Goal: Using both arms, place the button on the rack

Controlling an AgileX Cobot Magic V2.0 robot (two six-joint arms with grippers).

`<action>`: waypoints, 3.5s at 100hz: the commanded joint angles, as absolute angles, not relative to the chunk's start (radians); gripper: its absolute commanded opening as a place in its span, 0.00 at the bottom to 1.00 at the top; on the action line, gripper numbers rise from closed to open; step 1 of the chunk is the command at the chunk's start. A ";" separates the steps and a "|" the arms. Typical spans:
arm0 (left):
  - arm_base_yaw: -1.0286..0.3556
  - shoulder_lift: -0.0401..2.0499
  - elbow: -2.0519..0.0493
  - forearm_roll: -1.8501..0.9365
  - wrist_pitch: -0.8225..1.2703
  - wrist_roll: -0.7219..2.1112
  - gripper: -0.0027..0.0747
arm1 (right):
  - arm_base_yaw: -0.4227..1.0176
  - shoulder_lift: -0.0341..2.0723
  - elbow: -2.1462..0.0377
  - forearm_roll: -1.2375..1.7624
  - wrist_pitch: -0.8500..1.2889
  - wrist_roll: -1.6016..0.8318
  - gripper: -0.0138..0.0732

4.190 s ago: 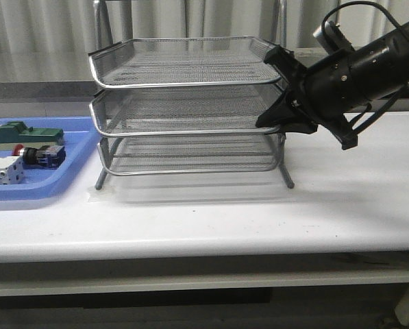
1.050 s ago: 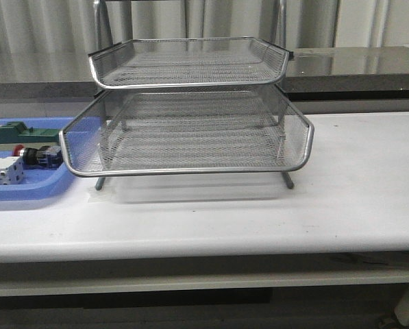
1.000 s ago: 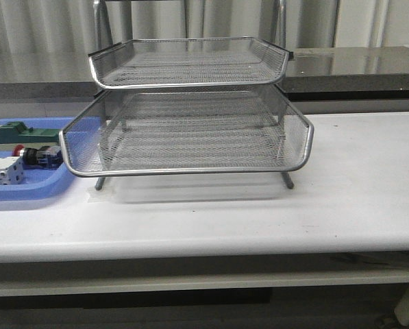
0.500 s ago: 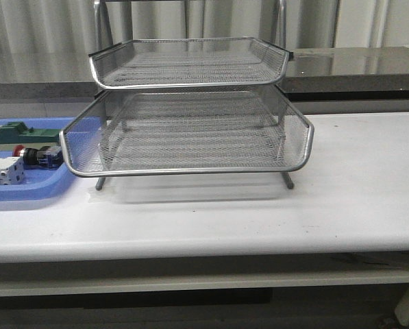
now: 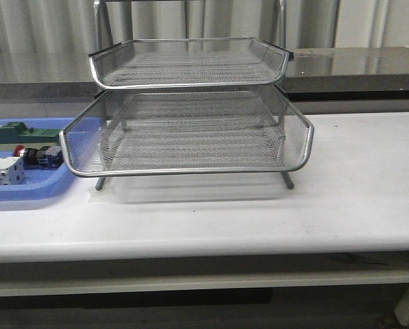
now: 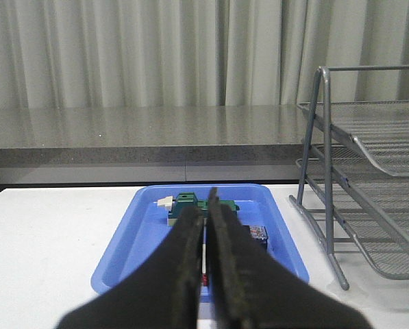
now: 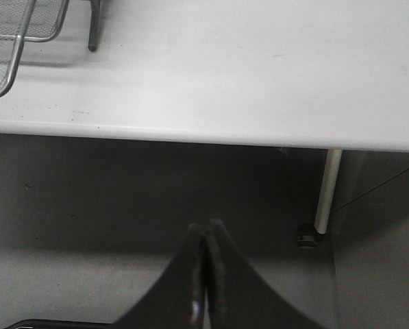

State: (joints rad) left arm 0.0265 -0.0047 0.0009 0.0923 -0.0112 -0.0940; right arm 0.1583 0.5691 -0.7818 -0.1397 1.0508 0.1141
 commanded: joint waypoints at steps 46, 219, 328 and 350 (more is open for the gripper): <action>0.029 0.065 -0.182 0.076 0.065 -0.102 0.04 | 0.156 0.572 -0.815 -0.160 0.999 0.115 0.08; -0.046 1.347 -1.257 0.077 0.892 0.131 0.77 | 0.156 0.572 -0.815 -0.160 1.001 0.115 0.08; -0.046 2.022 -1.933 0.010 1.024 0.852 0.72 | 0.156 0.572 -0.815 -0.160 1.001 0.115 0.08; -0.046 2.155 -2.049 0.000 1.047 0.868 0.72 | 0.156 0.572 -0.815 -0.160 1.001 0.115 0.08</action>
State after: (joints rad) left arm -0.0390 2.1767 -1.9801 0.0223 1.0632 0.8569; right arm 0.1583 0.5691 -0.7818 -0.1397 1.0546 0.1162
